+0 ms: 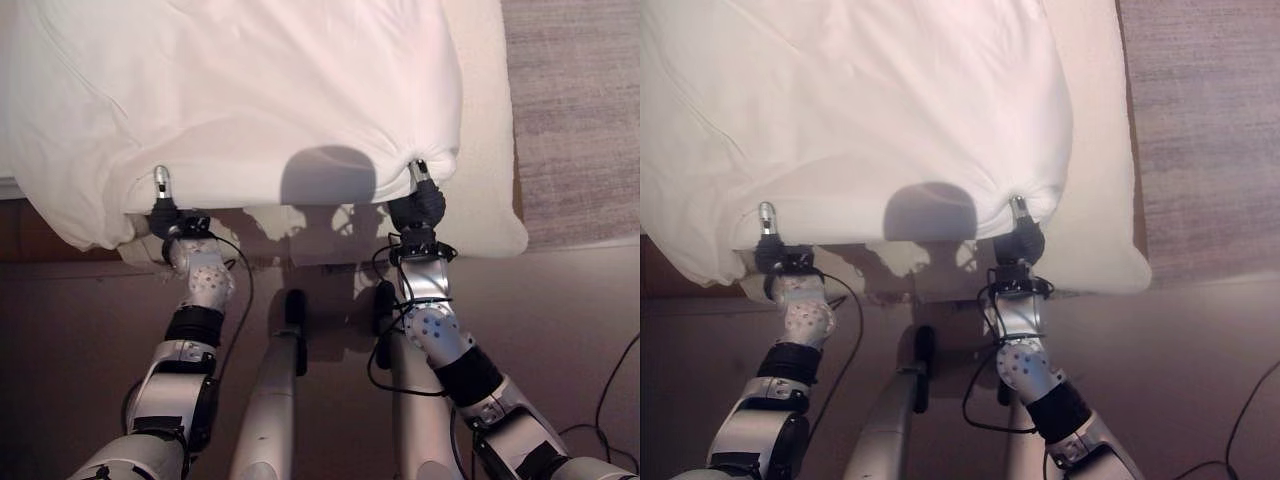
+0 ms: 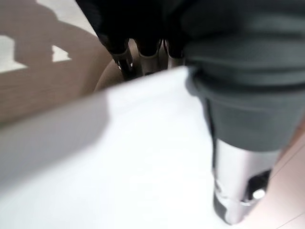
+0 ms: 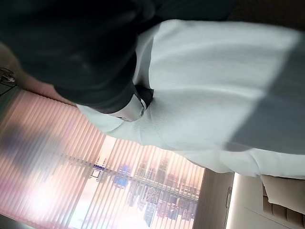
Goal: Make the bed
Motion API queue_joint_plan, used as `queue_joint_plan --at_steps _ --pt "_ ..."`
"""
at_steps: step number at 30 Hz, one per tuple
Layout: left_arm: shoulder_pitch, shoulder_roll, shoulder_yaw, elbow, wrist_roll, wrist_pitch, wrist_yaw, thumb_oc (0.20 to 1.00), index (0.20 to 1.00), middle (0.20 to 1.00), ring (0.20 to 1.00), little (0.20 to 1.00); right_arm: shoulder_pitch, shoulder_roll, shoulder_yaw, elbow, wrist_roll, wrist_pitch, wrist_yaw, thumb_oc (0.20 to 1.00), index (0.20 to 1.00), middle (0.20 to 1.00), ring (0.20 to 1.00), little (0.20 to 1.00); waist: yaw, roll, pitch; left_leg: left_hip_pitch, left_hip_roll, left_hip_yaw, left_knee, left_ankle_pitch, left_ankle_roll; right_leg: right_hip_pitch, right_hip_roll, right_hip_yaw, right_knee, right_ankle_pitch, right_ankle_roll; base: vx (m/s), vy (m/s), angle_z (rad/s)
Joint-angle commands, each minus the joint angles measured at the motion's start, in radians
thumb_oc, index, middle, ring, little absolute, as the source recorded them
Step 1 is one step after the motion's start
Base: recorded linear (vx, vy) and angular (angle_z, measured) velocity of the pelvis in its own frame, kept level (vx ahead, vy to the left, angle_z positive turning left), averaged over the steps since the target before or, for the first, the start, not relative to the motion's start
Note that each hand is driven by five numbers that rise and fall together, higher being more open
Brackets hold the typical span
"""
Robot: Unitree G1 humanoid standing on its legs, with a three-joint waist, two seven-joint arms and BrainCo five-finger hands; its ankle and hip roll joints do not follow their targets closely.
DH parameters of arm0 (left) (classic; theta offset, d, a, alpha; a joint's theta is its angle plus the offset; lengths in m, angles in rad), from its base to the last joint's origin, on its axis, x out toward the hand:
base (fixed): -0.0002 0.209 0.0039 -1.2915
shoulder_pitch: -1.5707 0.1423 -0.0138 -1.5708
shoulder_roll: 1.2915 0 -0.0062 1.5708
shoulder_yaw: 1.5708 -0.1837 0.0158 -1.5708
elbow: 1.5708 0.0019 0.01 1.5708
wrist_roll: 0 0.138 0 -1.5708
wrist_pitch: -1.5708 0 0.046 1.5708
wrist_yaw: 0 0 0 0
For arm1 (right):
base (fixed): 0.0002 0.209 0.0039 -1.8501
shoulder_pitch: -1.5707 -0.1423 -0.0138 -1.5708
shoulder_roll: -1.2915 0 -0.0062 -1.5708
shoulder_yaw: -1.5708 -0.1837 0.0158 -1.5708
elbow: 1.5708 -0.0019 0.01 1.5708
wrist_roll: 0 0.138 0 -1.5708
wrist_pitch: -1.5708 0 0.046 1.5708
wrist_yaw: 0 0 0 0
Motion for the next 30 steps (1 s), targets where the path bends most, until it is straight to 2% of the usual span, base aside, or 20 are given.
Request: queue_joint_plan --at_steps 1,2,3,11,14,15,16,18,20,22,23,24,25,27,28,30 --pt "0.057 0.146 0.148 0.118 0.037 -0.053 0.059 0.642 0.642 0.642 0.642 0.642 0.122 -0.045 -0.138 -0.141 -0.098 -0.102 0.028 0.200 0.200 0.200 0.200 0.200 -0.009 -0.002 -0.164 -0.029 -0.048 0.023 -0.066 0.036 0.026 0.003 -0.008 0.004 -0.021 0.004 0.057 0.00 0.000 0.00" --pt "0.057 0.146 0.148 0.119 0.037 -0.053 0.059 0.642 0.642 0.642 0.642 0.642 0.123 -0.045 -0.138 -0.142 -0.099 -0.102 0.027 0.200 0.200 0.200 0.200 0.200 -0.009 -0.002 -0.163 -0.029 -0.048 0.023 -0.066 0.037 0.026 0.003 -0.008 0.004 -0.021 0.004 0.057 0.00 0.000 0.00" --pt "0.048 0.159 0.151 0.125 0.056 -0.057 0.072 0.200 0.200 0.200 0.200 0.200 0.127 -0.052 -0.137 -0.144 -0.103 -0.101 0.024 0.200 0.200 0.200 0.200 0.200 -0.010 0.000 -0.161 -0.026 -0.047 0.025 -0.066 0.039 0.022 0.006 -0.007 0.003 -0.019 0.004 0.058 0.00 0.000 0.00" --pt "0.084 0.144 0.148 0.074 0.077 -0.050 0.053 0.200 0.200 0.200 0.200 0.200 0.158 -0.066 -0.164 -0.140 -0.108 -0.083 0.017 0.200 0.200 0.200 0.200 0.200 -0.010 0.018 -0.160 0.005 -0.041 0.018 -0.102 0.062 0.010 0.037 0.006 -0.002 -0.040 -0.002 0.054 0.01 -0.048 -0.02" --pt "0.110 0.128 0.144 0.017 0.087 -0.059 0.044 0.200 0.200 0.200 0.200 0.200 0.170 -0.073 -0.181 -0.139 -0.111 -0.074 0.018 0.200 0.200 0.200 0.200 0.200 -0.008 0.028 -0.155 0.029 -0.040 0.009 -0.115 0.071 0.004 0.057 0.014 -0.006 -0.037 -0.015 0.046 0.02 -0.094 -0.03" --pt "0.151 0.100 0.154 -0.044 0.083 -0.075 0.032 0.200 0.200 0.200 0.200 0.200 0.181 -0.074 -0.197 -0.128 -0.122 -0.058 0.011 0.200 0.200 0.200 0.200 0.200 -0.005 0.039 -0.156 0.056 -0.039 -0.005 -0.140 0.080 -0.001 0.076 0.019 -0.012 -0.034 -0.030 0.041 0.05 -0.220 -0.04" --pt "0.190 0.076 0.152 -0.106 0.094 -0.073 0.021 0.200 0.200 0.200 0.200 0.200 0.201 -0.079 -0.219 -0.120 -0.133 -0.049 0.004 0.200 0.200 0.200 0.200 0.200 -0.001 0.047 -0.156 0.087 -0.035 -0.025 -0.161 0.092 -0.015 0.100 0.026 -0.021 -0.020 -0.057 0.028 0.05 -0.285 -0.05" --pt "0.217 0.062 0.154 -0.136 0.099 -0.071 0.017 0.200 0.200 0.200 0.200 0.200 0.216 -0.086 -0.229 -0.115 -0.147 -0.038 -0.005 0.200 0.200 0.200 0.200 0.200 -0.001 0.051 -0.160 0.100 -0.032 -0.041 -0.186 0.112 -0.025 0.108 0.029 -0.031 -0.019 -0.062 0.020 0.02 -0.180 0.03" --pt "0.294 -0.001 0.155 -0.230 0.115 -0.079 -0.012 0.200 0.200 0.200 0.200 0.200 0.240 -0.111 -0.262 -0.094 -0.209 -0.010 -0.018 0.200 0.200 0.200 0.200 0.200 0.012 0.045 -0.160 0.140 -0.021 -0.078 -0.222 0.142 -0.054 0.164 0.044 -0.068 -0.028 -0.093 0.001 0.03 -0.298 0.14" --pt "0.334 -0.038 0.153 -0.293 0.152 -0.074 -0.011 0.200 0.200 0.200 0.200 0.200 0.256 -0.126 -0.283 -0.086 -0.246 0.011 -0.018 0.200 0.200 0.200 0.200 0.200 0.020 0.038 -0.142 0.147 -0.028 -0.122 -0.196 0.162 -0.080 0.198 0.037 -0.086 -0.039 -0.097 -0.010 -0.02 -0.210 0.48" --pt "0.358 -0.048 0.161 -0.329 0.155 -0.081 -0.023 0.200 0.200 0.200 0.200 0.200 0.259 -0.133 -0.286 -0.070 -0.259 0.019 -0.021 0.200 0.200 0.200 0.200 0.200 0.037 0.022 -0.136 0.170 -0.031 -0.164 -0.181 0.147 -0.081 0.204 0.037 -0.076 -0.034 -0.106 -0.014 0.00 -0.057 0.50" --pt "0.372 -0.060 0.166 -0.346 0.162 -0.081 -0.025 0.200 0.200 0.200 0.200 0.200 0.261 -0.134 -0.290 -0.061 -0.259 0.022 -0.011 0.200 0.200 0.200 0.200 0.200 0.041 0.015 -0.135 0.187 -0.020 -0.169 -0.195 0.142 -0.075 0.210 0.029 -0.074 -0.030 -0.107 -0.012 -0.01 0.003 0.15" --pt "0.387 -0.074 0.167 -0.370 0.174 -0.079 -0.026 0.200 0.200 0.200 0.200 0.200 0.266 -0.145 -0.296 -0.045 -0.284 0.030 -0.020 0.200 0.200 0.200 0.200 0.200 0.037 0.009 -0.138 0.207 0.032 -0.160 -0.233 0.162 -0.066 0.210 0.023 -0.069 -0.023 -0.110 -0.015 -0.01 0.020 -0.03" --pt "0.387 -0.074 0.167 -0.371 0.175 -0.079 -0.025 0.200 0.200 0.200 0.200 0.200 0.266 -0.145 -0.296 -0.045 -0.284 0.030 -0.020 0.200 0.200 0.200 0.200 0.200 0.037 0.009 -0.138 0.208 0.032 -0.160 -0.235 0.164 -0.066 0.210 0.023 -0.069 -0.024 -0.109 -0.015 0.00 0.086 -0.02" --pt "0.423 -0.087 0.167 -0.431 0.203 -0.095 -0.037 0.200 0.200 0.200 0.200 0.200 0.280 -0.156 -0.318 0.011 -0.283 0.032 -0.009 0.200 0.200 0.200 0.200 0.200 0.041 0.004 -0.135 0.276 0.200 -0.188 -0.393 0.266 -0.074 0.203 0.007 -0.043 0.035 -0.140 -0.003 0.03 0.285 0.25" --pt "0.423 -0.087 0.167 -0.440 0.203 -0.107 -0.040 0.200 0.200 0.200 0.200 0.200 0.282 -0.147 -0.345 0.059 -0.284 0.029 -0.018 0.200 0.200 0.200 0.200 0.200 0.047 0.013 -0.145 0.323 0.262 -0.219 -0.487 0.313 -0.091 0.186 -0.020 -0.016 0.048 -0.132 0.024 0.01 0.351 0.23"
